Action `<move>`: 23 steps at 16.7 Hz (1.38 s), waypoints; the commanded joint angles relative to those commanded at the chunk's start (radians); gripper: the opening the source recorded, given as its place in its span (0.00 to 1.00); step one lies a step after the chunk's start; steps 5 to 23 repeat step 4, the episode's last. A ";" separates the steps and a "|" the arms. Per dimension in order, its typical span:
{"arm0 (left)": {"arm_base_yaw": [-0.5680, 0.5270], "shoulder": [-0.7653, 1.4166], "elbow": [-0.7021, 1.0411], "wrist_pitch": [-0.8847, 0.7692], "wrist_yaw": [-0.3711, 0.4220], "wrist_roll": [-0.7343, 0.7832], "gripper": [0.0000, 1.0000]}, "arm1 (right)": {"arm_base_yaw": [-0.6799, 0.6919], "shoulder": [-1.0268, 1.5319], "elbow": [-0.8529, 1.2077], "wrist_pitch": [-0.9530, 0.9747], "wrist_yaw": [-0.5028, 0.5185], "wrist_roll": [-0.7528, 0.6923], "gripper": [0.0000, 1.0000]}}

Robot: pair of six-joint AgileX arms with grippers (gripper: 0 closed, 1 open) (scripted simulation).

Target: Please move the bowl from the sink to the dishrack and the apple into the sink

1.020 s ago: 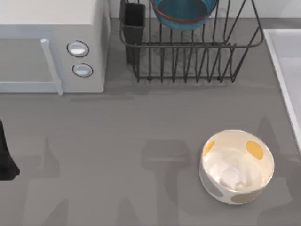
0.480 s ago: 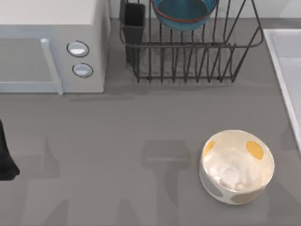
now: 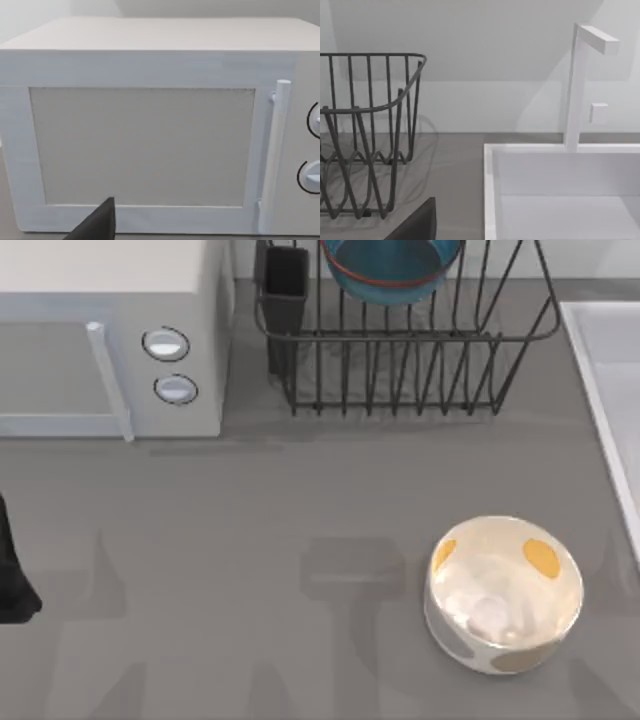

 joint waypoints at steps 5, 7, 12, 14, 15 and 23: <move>0.000 0.000 0.000 0.000 0.000 0.000 1.00 | 0.018 -0.053 -0.007 -0.046 0.016 -0.004 1.00; 0.000 0.000 0.000 0.000 0.000 0.000 1.00 | 0.018 -0.053 -0.007 -0.046 0.016 -0.004 1.00; 0.000 0.000 0.000 0.000 0.000 0.000 1.00 | 0.018 -0.053 -0.007 -0.046 0.016 -0.004 1.00; 0.000 0.000 0.000 0.000 0.000 0.000 1.00 | 0.018 -0.053 -0.007 -0.046 0.016 -0.004 1.00; 0.000 0.000 0.000 0.000 0.000 0.000 1.00 | 0.018 -0.053 -0.007 -0.046 0.016 -0.004 1.00; 0.000 0.000 0.000 0.000 0.000 0.000 1.00 | 0.018 -0.053 -0.007 -0.046 0.016 -0.004 1.00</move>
